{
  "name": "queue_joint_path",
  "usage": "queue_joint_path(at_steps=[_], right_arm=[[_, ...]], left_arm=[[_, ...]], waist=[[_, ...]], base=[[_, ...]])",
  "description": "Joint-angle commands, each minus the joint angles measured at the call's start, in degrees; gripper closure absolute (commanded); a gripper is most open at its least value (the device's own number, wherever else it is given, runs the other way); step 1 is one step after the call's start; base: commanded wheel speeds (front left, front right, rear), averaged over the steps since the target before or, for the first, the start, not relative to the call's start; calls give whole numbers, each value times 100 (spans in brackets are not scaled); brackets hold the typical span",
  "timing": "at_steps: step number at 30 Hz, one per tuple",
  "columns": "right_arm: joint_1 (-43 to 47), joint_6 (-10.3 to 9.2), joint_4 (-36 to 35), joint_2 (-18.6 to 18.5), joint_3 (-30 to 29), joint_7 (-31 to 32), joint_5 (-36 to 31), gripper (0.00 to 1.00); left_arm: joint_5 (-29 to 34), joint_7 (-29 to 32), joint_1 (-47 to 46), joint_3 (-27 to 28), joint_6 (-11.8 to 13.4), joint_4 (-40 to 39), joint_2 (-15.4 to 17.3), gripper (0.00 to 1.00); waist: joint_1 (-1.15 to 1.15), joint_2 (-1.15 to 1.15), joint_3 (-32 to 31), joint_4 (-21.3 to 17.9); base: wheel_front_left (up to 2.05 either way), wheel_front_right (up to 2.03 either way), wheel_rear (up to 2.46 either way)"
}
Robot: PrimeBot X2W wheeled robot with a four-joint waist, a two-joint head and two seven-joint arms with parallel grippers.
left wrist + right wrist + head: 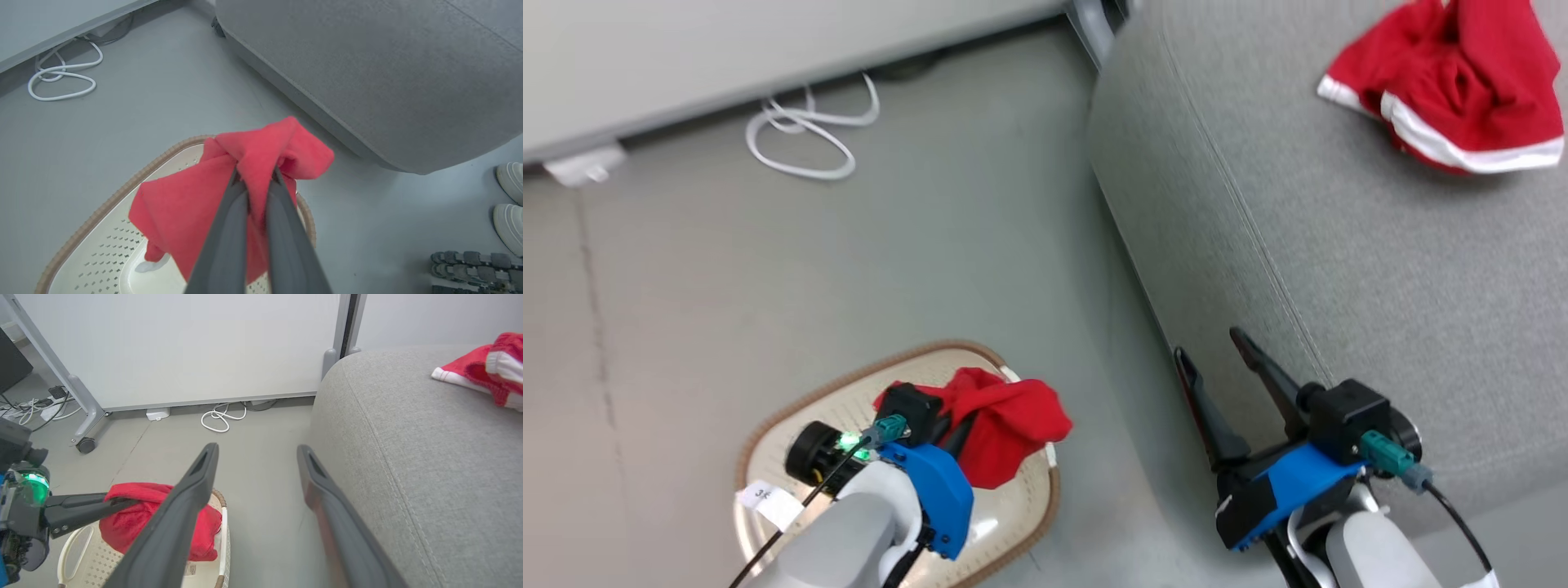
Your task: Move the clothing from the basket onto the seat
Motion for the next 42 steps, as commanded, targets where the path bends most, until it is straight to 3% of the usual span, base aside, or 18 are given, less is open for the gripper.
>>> queue_joint_path(at_steps=[1, 20, 42], right_arm=[[128, 2, -27, -7, -12, 37, -25, 0], [805, 2, -322, -8, -10, 468, 16, 0], [726, 2, -362, -8, 144, 563, 16, 0]], left_arm=[[-69, -70, 78, 6, -4, -131, -22, 100], [186, -154, -253, 324, -4, -1775, 3, 100], [77, -131, -1039, 244, -5, -1879, -107, 100]], waist=[[2, 0, -592, 390], [2, 0, -1785, 1095], [2, 0, -1844, 1289]], base=[[0, 0, 0], [0, 0, 0], [0, 0, 0]])
